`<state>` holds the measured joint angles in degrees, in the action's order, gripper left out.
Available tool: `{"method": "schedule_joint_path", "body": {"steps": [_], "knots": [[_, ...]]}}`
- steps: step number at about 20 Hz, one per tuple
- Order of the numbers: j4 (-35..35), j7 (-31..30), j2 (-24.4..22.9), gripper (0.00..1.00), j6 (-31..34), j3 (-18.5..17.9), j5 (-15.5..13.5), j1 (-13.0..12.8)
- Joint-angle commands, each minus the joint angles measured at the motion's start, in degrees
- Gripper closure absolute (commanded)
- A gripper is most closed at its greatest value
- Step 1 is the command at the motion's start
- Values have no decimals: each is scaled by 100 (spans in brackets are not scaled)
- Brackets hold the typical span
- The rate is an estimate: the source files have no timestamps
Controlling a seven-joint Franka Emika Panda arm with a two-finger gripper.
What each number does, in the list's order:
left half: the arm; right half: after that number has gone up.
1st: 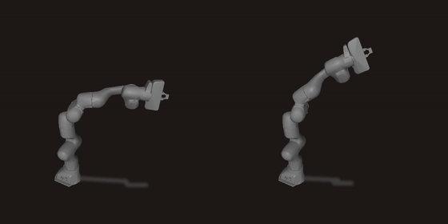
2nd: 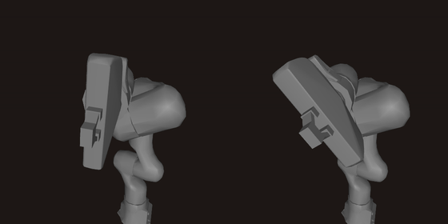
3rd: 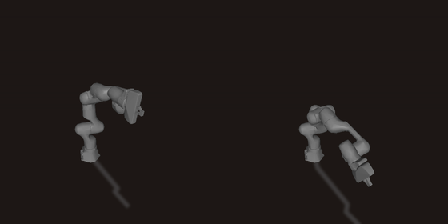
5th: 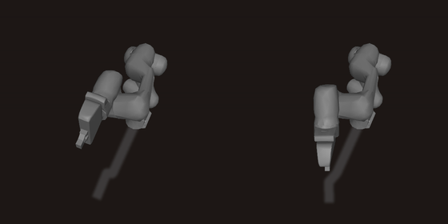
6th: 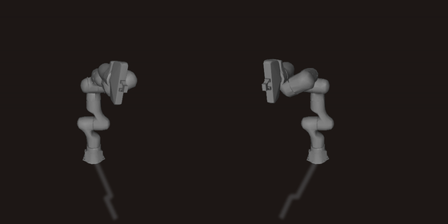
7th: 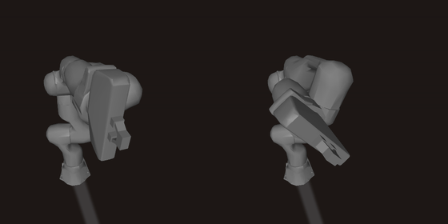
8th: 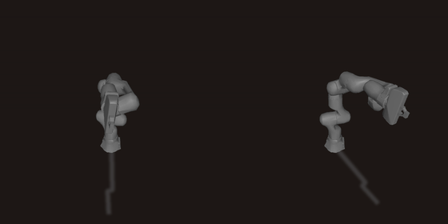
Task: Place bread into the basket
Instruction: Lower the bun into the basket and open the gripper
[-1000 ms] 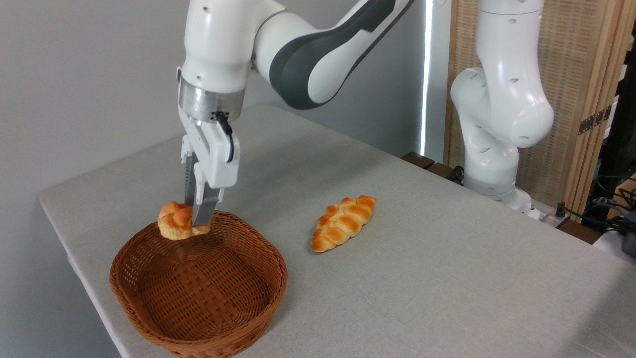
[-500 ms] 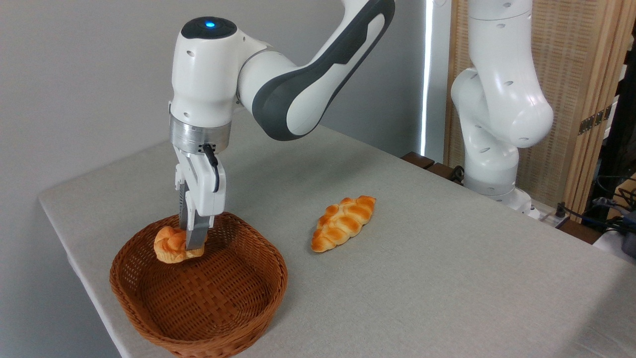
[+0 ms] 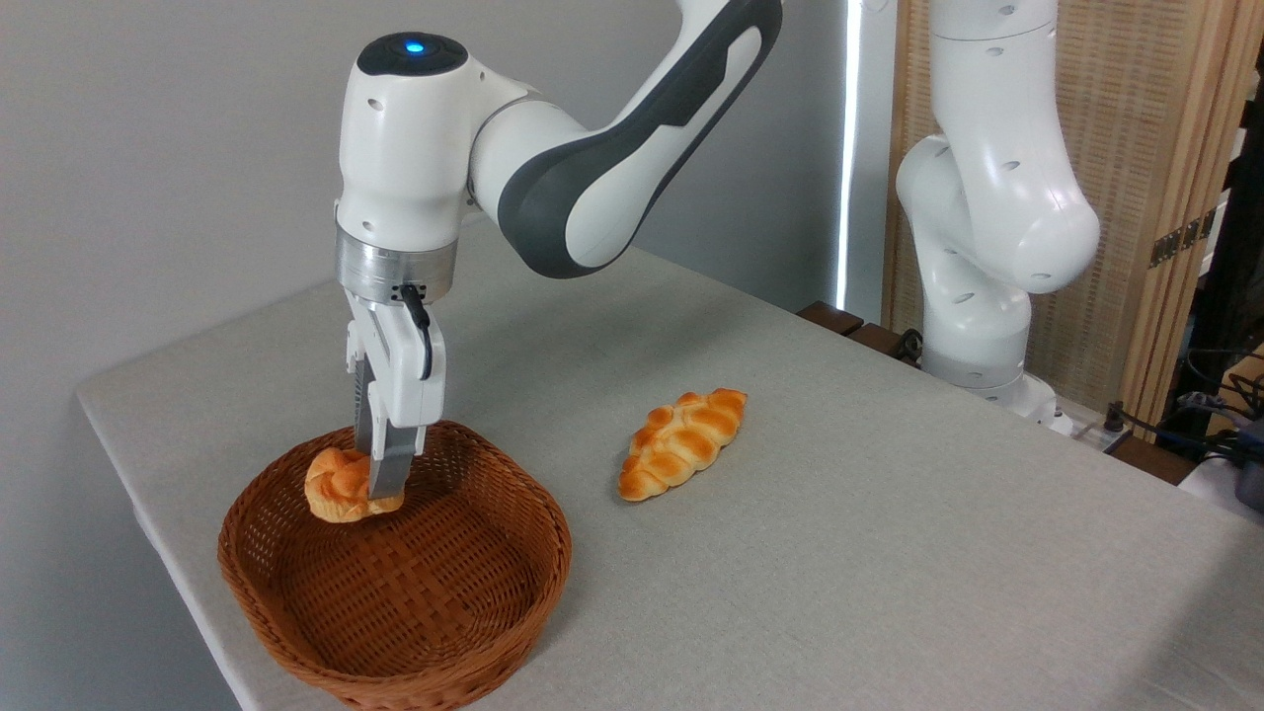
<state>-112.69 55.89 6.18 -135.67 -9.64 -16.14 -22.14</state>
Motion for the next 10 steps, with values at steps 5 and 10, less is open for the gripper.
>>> {"method": "schedule_joint_path", "body": {"steps": [5, 10], "knots": [[63, -8, 15, 0, -47, -11, 76, -19], [63, -8, 15, 0, -47, -11, 76, -19]]}}
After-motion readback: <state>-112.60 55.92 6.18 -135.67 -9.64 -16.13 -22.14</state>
